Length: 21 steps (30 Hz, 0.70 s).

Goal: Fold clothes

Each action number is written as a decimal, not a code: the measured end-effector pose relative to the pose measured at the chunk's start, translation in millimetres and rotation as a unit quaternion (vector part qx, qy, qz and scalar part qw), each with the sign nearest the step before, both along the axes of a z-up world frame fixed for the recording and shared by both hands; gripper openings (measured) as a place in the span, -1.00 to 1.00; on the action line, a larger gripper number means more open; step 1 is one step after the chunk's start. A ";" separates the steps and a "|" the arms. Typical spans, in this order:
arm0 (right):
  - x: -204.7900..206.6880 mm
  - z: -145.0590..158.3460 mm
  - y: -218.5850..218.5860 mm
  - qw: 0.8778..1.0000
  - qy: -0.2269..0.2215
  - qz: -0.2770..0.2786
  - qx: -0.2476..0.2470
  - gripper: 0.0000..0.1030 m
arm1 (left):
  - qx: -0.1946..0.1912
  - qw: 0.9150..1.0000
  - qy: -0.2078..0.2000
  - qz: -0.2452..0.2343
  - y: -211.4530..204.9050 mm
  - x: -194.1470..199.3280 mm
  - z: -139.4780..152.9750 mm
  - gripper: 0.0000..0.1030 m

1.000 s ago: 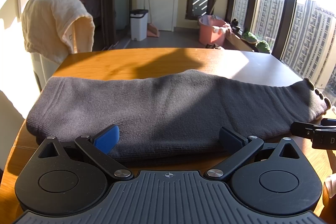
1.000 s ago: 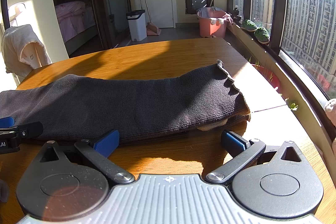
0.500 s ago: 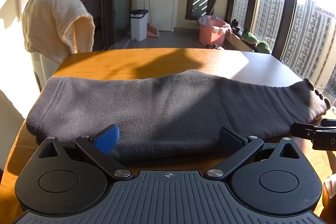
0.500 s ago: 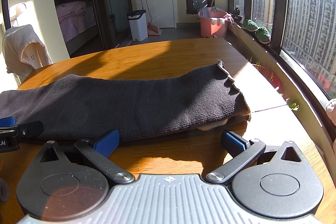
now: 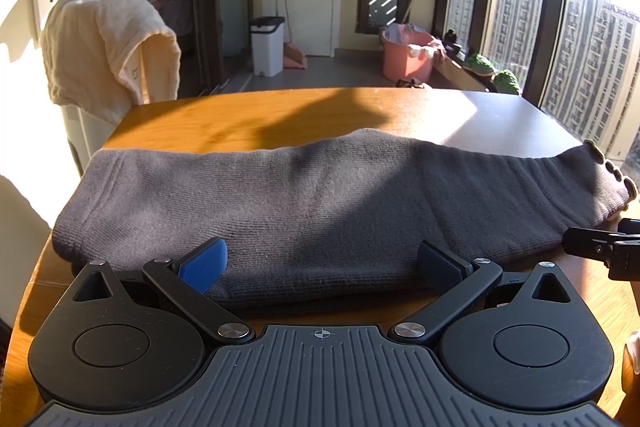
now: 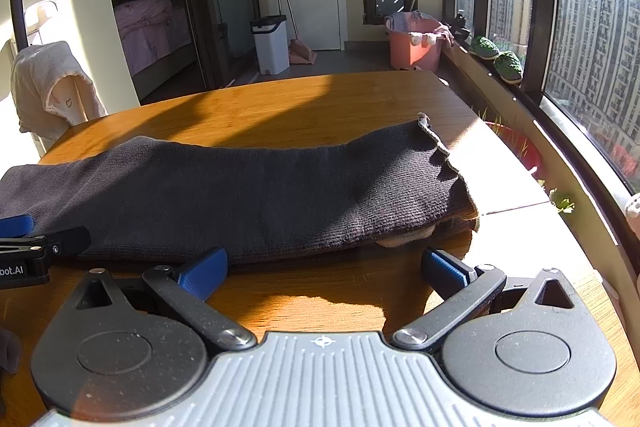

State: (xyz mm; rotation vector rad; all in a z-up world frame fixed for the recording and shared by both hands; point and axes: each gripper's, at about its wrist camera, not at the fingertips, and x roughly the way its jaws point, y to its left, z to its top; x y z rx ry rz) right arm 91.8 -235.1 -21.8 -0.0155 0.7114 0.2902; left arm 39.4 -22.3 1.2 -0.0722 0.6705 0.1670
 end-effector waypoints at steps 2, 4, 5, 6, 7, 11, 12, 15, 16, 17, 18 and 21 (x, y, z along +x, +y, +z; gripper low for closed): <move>0.7 -0.2 2.9 1.000 0.002 0.007 -0.013 1.00 | 0.000 1.000 0.000 0.000 -0.1 -0.3 0.1 1.00; 0.9 -0.6 5.9 1.000 0.004 0.013 -0.026 1.00 | -0.001 1.000 0.000 0.000 -0.3 -0.7 0.3 1.00; 0.9 -0.8 7.0 0.999 0.005 0.015 -0.031 1.00 | -0.001 1.000 0.000 0.000 -0.4 -0.7 0.4 1.00; 0.9 -0.9 7.8 0.999 0.005 0.018 -0.034 1.00 | -0.001 1.000 0.001 0.000 -0.6 -0.7 0.4 1.00; 0.6 -0.7 7.7 0.999 0.005 0.021 -0.034 1.00 | 0.000 1.000 0.001 0.000 -0.7 -0.7 0.4 1.00; -1.9 0.1 8.2 0.998 0.005 0.050 -0.030 1.00 | 0.001 1.000 0.003 0.000 -1.3 -0.3 0.4 1.00; -3.0 0.6 7.7 0.998 0.005 0.060 -0.027 1.00 | 0.002 1.000 0.005 -0.001 -1.6 0.2 0.4 1.00; -9.2 4.6 -10.5 0.997 0.000 0.081 0.015 1.00 | 0.004 1.000 0.008 -0.003 -2.2 0.9 0.8 1.00; -12.2 6.2 -20.4 0.996 -0.008 0.084 0.033 1.00 | 0.001 1.000 0.008 -0.002 -2.2 0.4 1.7 1.00; -14.7 8.0 -30.3 0.995 -0.016 0.086 0.049 1.00 | -0.006 1.000 0.008 -0.001 -2.4 -0.9 4.0 1.00; -15.7 10.5 -40.7 0.995 -0.032 0.079 0.057 1.00 | -0.014 1.000 0.008 0.000 -2.6 -2.2 6.3 1.00; -16.2 17.2 -69.1 0.993 -0.071 0.049 0.076 0.96 | -0.073 0.997 -0.014 -0.027 -10.1 -7.0 19.5 1.00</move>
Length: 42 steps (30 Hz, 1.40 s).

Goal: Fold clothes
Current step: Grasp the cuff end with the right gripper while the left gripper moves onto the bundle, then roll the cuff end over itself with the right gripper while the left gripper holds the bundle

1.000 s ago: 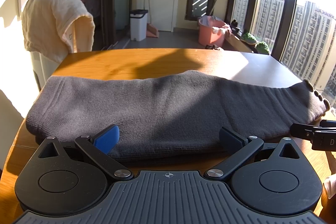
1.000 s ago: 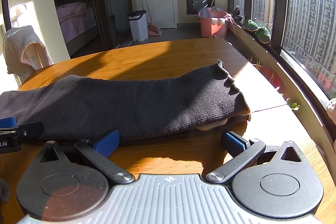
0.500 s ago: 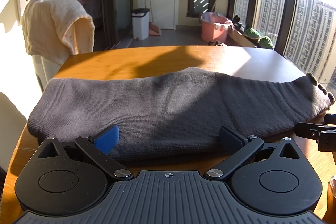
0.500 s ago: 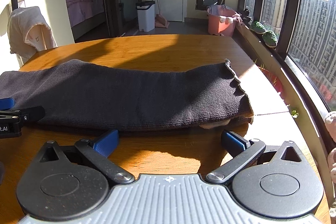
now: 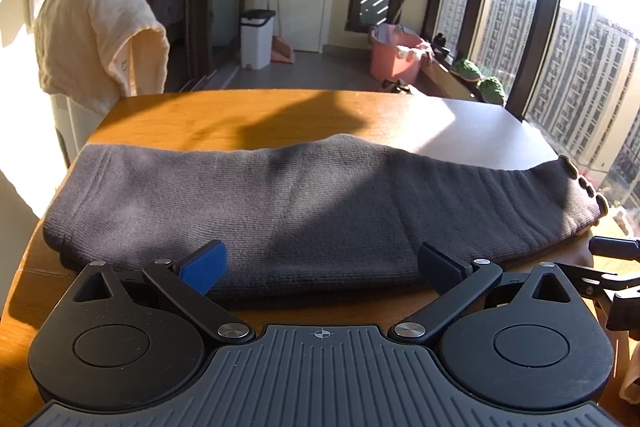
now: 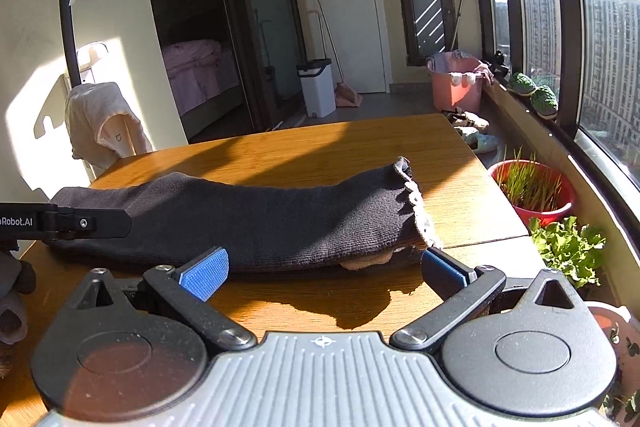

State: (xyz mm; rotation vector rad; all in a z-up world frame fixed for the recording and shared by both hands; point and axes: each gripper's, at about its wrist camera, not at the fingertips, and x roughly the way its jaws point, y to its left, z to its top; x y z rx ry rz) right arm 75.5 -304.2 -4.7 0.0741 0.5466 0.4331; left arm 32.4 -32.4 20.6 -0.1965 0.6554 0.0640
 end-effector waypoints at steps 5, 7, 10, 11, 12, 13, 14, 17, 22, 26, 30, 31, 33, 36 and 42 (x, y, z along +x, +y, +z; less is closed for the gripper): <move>29.6 2.5 -44.5 0.995 0.043 -0.045 0.082 0.26 | -0.026 0.997 -0.020 -0.069 -50.3 22.8 12.1 1.00; 42.4 -0.4 -50.7 0.993 0.056 -0.050 0.093 0.26 | -0.013 0.996 -0.013 -0.088 -72.4 38.5 7.9 0.95; 62.5 -9.3 -53.2 0.989 0.085 -0.054 0.105 0.26 | 0.027 0.995 0.015 -0.095 -101.8 60.1 -7.6 0.65; 67.5 -14.0 -53.1 0.988 0.096 -0.051 0.113 0.27 | 0.037 0.995 0.016 -0.092 -106.8 62.5 -10.9 0.68; 68.7 -16.1 -51.1 0.988 0.093 -0.045 0.119 0.28 | 0.048 0.995 0.013 -0.091 -110.9 63.1 -12.6 0.71; 69.2 -16.6 -47.6 0.988 0.091 -0.040 0.117 0.27 | 0.055 0.994 0.014 -0.093 -113.0 63.5 -13.7 0.74; 68.8 -16.5 -44.8 0.988 0.091 -0.033 0.117 0.09 | 0.059 0.994 0.015 -0.095 -114.2 63.7 -14.6 0.75; 67.4 -15.8 -37.5 0.989 0.092 -0.016 0.116 -0.49 | 0.051 0.994 0.014 -0.100 -111.2 63.7 -16.8 0.78; 60.6 6.0 -37.8 0.995 0.047 -0.013 0.083 -0.76 | 0.016 0.994 0.011 -0.105 -108.1 60.8 -18.7 0.93; 41.4 20.1 1.5 0.999 -0.017 0.029 -0.027 -0.77 | -0.038 0.991 0.010 -0.127 -105.7 57.3 -14.9 0.94; 15.8 15.5 52.5 0.988 -0.061 0.087 -0.109 -0.82 | -0.148 0.984 -0.001 -0.099 -68.6 62.5 5.3 0.92; 14.0 11.5 60.5 0.987 -0.059 0.089 -0.117 -0.82 | -0.153 0.984 -0.009 -0.093 -61.9 65.1 12.1 0.92; 10.5 3.9 74.8 0.985 -0.055 0.093 -0.133 -0.81 | -0.125 0.988 -0.018 -0.084 -58.6 72.4 24.9 0.92; 9.4 -0.2 73.1 0.987 -0.048 0.080 -0.132 -0.81 | -0.074 0.994 -0.014 -0.081 -68.6 85.1 33.4 0.69; 3.4 15.3 6.6 0.997 -0.042 0.028 -0.056 -0.33 | 0.006 0.994 0.031 -0.101 -101.8 118.6 1.8 0.12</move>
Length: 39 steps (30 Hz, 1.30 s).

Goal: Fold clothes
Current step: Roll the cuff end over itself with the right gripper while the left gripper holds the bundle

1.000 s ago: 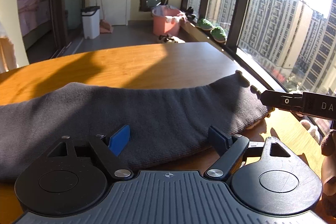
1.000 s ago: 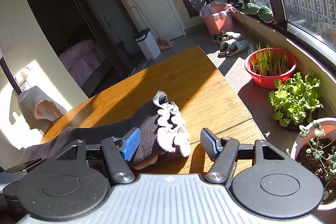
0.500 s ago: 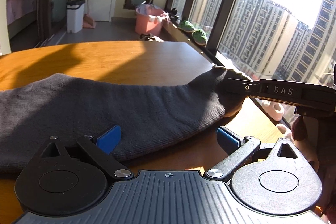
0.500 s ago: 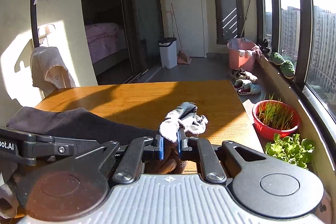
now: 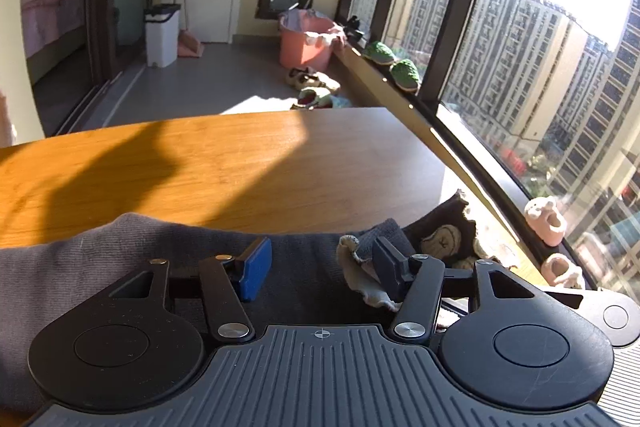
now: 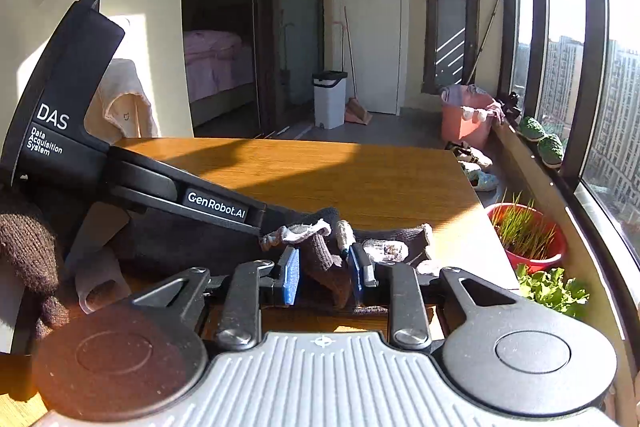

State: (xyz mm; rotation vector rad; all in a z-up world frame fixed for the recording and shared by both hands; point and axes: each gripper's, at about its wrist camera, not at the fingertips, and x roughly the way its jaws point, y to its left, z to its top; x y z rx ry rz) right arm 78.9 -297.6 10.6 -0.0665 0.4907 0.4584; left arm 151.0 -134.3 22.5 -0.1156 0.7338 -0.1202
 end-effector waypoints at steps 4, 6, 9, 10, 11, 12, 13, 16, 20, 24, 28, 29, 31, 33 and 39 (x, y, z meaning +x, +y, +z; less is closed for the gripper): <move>12.2 -6.2 -34.9 0.996 0.024 -0.081 0.029 -0.28 | 0.017 1.000 0.000 -0.002 -3.4 3.8 -11.4 0.10; 26.7 -15.0 -46.1 0.991 0.063 -0.105 0.058 -0.28 | 0.024 1.000 -0.005 -0.004 -5.7 2.6 -11.9 0.10; 44.3 -28.7 -54.7 0.982 0.108 -0.106 0.109 -0.43 | 0.030 1.000 -0.007 -0.003 -4.8 0.1 -12.5 0.13; 47.4 -27.4 -52.9 0.982 0.113 -0.094 0.116 -0.62 | 0.031 0.999 -0.008 -0.001 -4.0 -2.0 -12.4 0.13; 49.4 -25.4 -50.1 0.983 0.113 -0.083 0.121 -0.86 | 0.033 0.999 -0.009 0.001 -3.2 -4.1 -12.3 0.13; 45.8 -19.9 -43.2 0.986 0.094 -0.075 0.115 -0.86 | 0.033 0.999 -0.010 0.003 -1.8 -5.4 -12.0 0.13; 38.0 -11.9 -34.0 0.991 0.068 -0.058 0.103 -0.87 | 0.031 0.999 -0.010 0.007 1.0 -5.6 -11.1 0.12; 14.3 6.5 1.5 0.999 0.013 0.006 0.053 -0.87 | 0.013 1.000 -0.012 0.023 14.3 -7.2 -6.1 0.12; 0.2 -3.3 45.2 0.998 0.008 0.065 -0.008 -0.87 | -0.023 0.998 -0.026 0.052 38.6 -13.2 10.3 0.20; 0.9 -12.8 58.4 0.998 0.012 0.063 -0.019 -0.87 | -0.060 0.996 -0.034 0.049 49.3 -23.1 26.3 0.37; 1.5 -9.2 53.7 0.997 0.012 0.069 -0.019 -0.86 | -0.056 0.998 -0.028 0.006 27.1 -21.0 25.6 0.38; 0.2 -7.5 48.6 0.997 0.012 0.072 -0.014 -0.85 | -0.042 0.999 -0.028 -0.001 18.6 -18.1 23.1 0.38; -2.7 -2.6 31.1 0.997 0.020 0.077 0.012 -0.82 | 0.004 1.000 -0.021 -0.010 -1.7 -6.7 11.8 0.37; -4.0 -0.4 9.4 0.996 0.036 0.067 0.051 -0.66 | 0.044 0.999 -0.012 -0.010 -12.5 2.2 -2.0 0.38; 22.7 -19.9 -39.2 0.973 0.119 -0.042 0.191 -0.25 | 0.038 0.999 -0.014 -0.002 -5.3 3.1 -16.5 0.54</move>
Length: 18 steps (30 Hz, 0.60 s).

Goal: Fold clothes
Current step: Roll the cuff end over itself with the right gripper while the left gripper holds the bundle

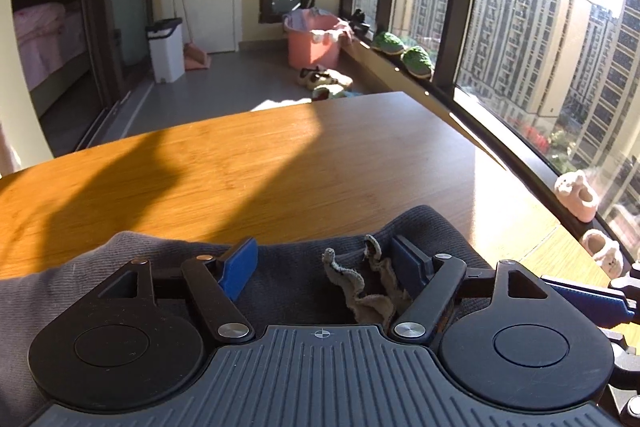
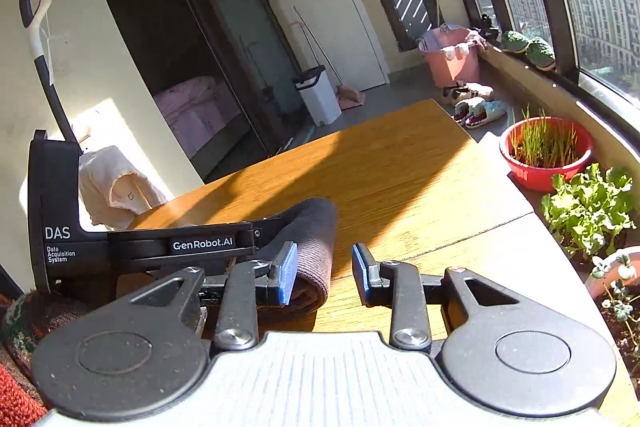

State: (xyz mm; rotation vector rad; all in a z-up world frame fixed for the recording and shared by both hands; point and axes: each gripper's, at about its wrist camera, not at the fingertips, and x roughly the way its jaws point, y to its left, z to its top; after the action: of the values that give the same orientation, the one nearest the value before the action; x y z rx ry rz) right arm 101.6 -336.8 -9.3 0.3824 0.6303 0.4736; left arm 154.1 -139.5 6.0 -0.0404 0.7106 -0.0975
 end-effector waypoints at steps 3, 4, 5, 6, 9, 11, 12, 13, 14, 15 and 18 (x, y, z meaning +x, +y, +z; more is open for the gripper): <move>15.2 -17.0 1.5 0.997 0.051 -0.009 0.057 0.05 | -0.005 1.000 0.000 0.000 3.6 -0.9 -0.4 0.55; 18.9 -20.6 3.9 0.996 0.060 -0.008 0.063 0.06 | -0.006 1.000 0.000 0.001 3.7 -0.8 0.1 0.55; 21.2 -22.3 6.6 0.996 0.060 -0.005 0.068 0.06 | -0.008 1.000 0.001 0.002 4.4 -0.6 0.4 0.55; 22.1 -22.3 8.6 0.996 0.060 -0.004 0.067 -0.01 | -0.010 1.000 0.002 0.003 5.1 -0.5 0.6 0.55; 20.1 -20.8 12.8 0.996 0.055 0.017 0.067 -0.39 | -0.013 1.000 0.003 0.011 8.2 -1.1 0.8 0.49; 17.5 -17.9 10.4 0.997 0.046 0.027 0.059 -0.47 | -0.018 1.000 0.004 0.013 11.1 -1.4 0.7 0.53; 16.0 -15.8 8.4 0.997 0.041 0.031 0.056 -0.49 | -0.020 1.000 0.005 0.014 11.8 -1.9 1.0 0.53; 13.5 -12.0 5.8 0.998 0.034 0.035 0.048 -0.50 | -0.021 1.000 0.007 0.014 11.7 -3.0 1.5 0.53; 10.9 -7.9 3.5 0.998 0.025 0.037 0.037 -0.50 | -0.023 1.000 0.008 0.014 11.4 -4.1 1.9 0.53; 8.0 -3.0 2.1 0.999 0.011 0.036 0.018 -0.50 | -0.026 1.000 0.009 0.013 11.0 -5.7 2.5 0.53; 2.9 12.3 4.1 0.997 -0.039 0.028 -0.060 -0.50 | -0.038 0.999 0.010 0.010 7.8 -11.3 5.5 0.61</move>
State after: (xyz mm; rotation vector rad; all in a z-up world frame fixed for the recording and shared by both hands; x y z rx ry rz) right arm 104.5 -332.7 3.0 0.2314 0.5913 0.4983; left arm 142.8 -131.7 11.4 -0.1214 0.7257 -0.1042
